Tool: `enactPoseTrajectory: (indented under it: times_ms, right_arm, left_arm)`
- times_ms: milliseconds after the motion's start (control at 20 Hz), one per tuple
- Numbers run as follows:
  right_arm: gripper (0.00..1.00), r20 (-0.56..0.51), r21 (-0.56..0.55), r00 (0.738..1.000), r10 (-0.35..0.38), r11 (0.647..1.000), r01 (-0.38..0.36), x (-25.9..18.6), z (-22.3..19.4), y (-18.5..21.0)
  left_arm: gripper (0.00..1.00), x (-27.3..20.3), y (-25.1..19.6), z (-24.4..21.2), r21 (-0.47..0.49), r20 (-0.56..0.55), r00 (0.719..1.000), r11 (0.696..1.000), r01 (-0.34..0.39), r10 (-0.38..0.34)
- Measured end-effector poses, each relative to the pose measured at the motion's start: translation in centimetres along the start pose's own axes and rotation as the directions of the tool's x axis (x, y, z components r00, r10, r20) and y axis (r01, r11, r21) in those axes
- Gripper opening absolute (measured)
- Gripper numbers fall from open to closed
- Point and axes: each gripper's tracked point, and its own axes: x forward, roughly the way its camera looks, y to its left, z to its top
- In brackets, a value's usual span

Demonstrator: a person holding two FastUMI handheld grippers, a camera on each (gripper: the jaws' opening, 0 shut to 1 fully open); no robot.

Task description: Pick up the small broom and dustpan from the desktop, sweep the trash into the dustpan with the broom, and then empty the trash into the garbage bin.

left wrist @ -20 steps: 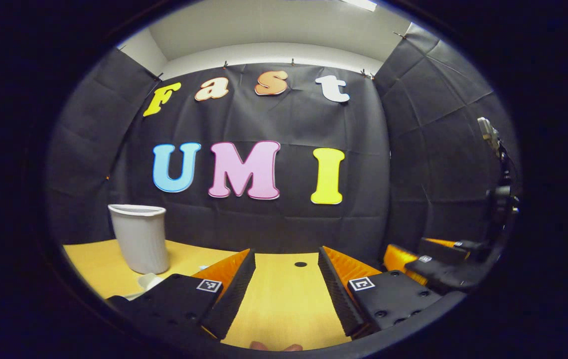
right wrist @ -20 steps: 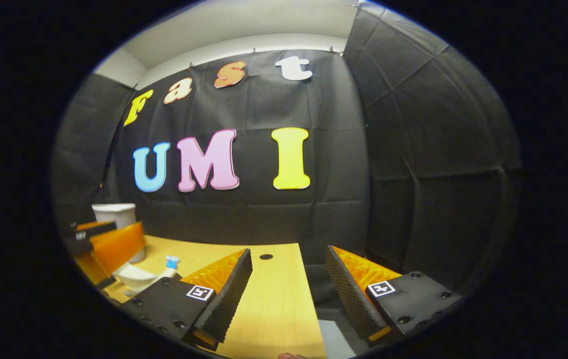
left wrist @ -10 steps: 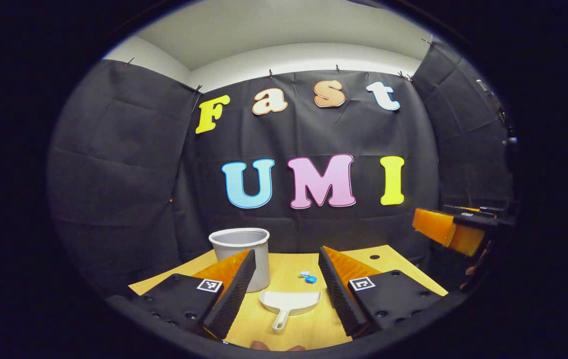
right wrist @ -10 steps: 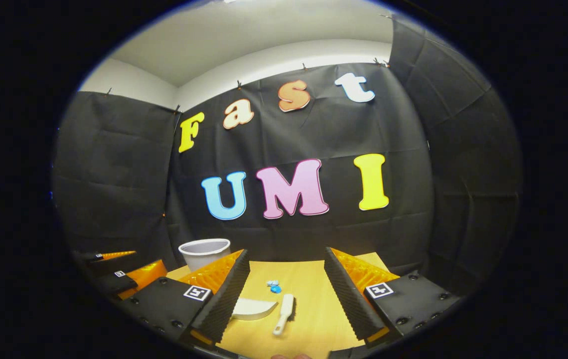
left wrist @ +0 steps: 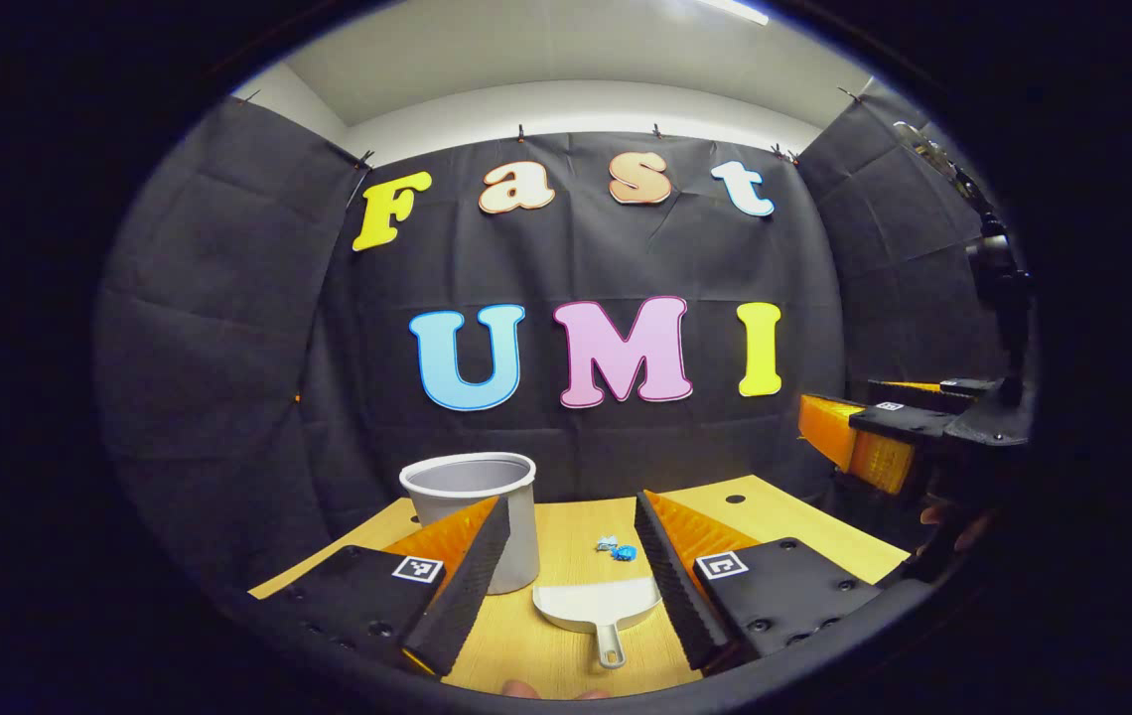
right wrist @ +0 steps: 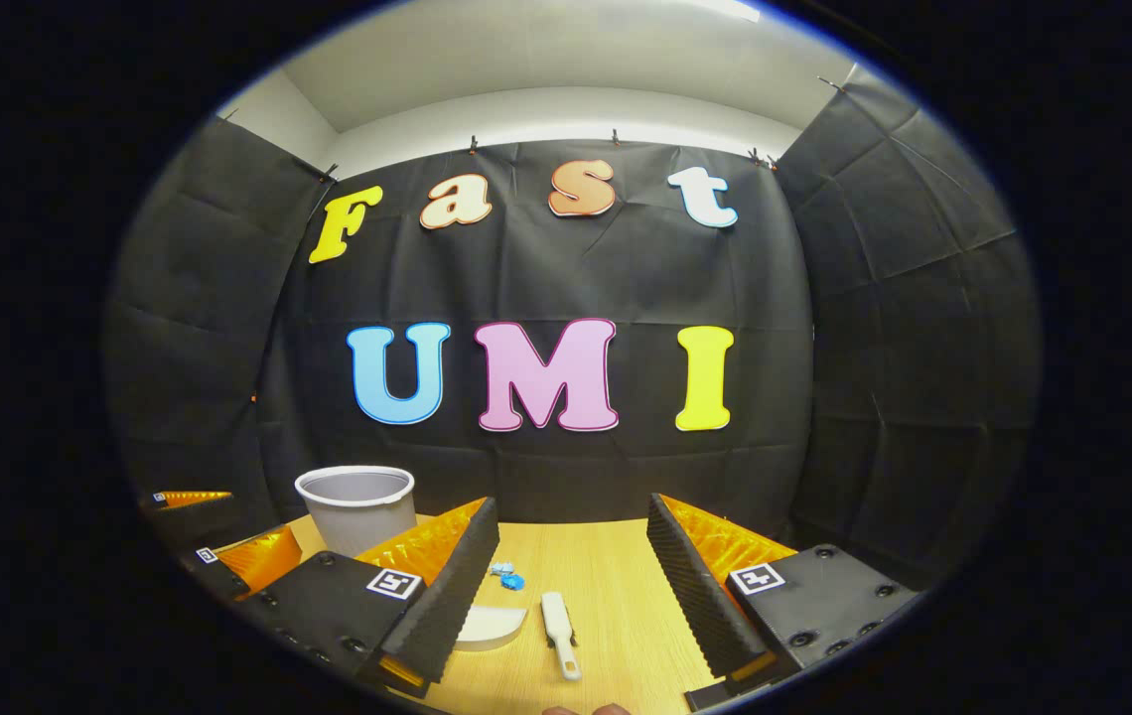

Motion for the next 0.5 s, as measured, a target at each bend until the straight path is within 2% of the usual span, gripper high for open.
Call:
enactPoseTrajectory:
  times_ms: [100, 150, 200, 250, 300, 350, 400, 500]
  right_arm:
    - [0.96, 0.002, -0.021, 1.0, 0.018, 1.0, -0.018, 0.4, -0.4, 1.3]
    - [0.92, -0.015, -0.022, 0.999, 0.035, 0.999, -0.036, 1.2, -1.1, 1.9]
    - [0.96, -0.029, -0.016, 0.999, 0.045, 0.999, -0.045, 1.8, -1.5, 2.0]
    - [0.92, -0.036, -0.012, 0.998, 0.047, 0.999, -0.047, 2.3, -1.7, 2.0]
    - [0.96, -0.04, -0.013, 0.998, 0.046, 0.999, -0.046, 2.7, -1.7, 1.8]
    - [0.96, -0.041, -0.014, 0.998, 0.041, 0.999, -0.042, 3.0, -1.6, 1.6]
    - [0.91, -0.037, -0.011, 0.999, 0.037, 0.999, -0.038, 3.4, -1.2, 1.5]
    - [0.91, -0.021, -0.002, 0.999, 0.034, 0.999, -0.034, 4.2, -0.1, 1.4]
  left_arm:
    - [0.73, 1.2, 0.6, -0.9, -0.031, -0.036, 0.999, 1.0, 0.003, -0.004]
    - [0.75, 1.6, 0.9, -1.5, -0.036, -0.061, 0.998, 0.999, -0.011, 0.009]
    - [0.75, 2.1, 1.4, -1.9, -0.041, -0.085, 0.996, 0.999, -0.026, 0.023]
    - [0.75, 2.4, 1.6, -1.9, -0.05, -0.095, 0.995, 0.998, -0.03, 0.025]
    - [0.75, 2.7, 1.3, -1.9, -0.057, -0.103, 0.995, 0.998, -0.023, 0.017]
    - [0.75, 3.2, 1.0, -2.1, -0.056, -0.124, 0.992, 0.998, -0.012, 0.005]
    - [0.75, 3.8, 0.8, -2.5, -0.053, -0.143, 0.99, 0.999, -0.005, -0.002]
    - [0.75, 4.4, 0.4, -2.0, -0.046, -0.153, 0.988, 0.999, 0.018, -0.025]
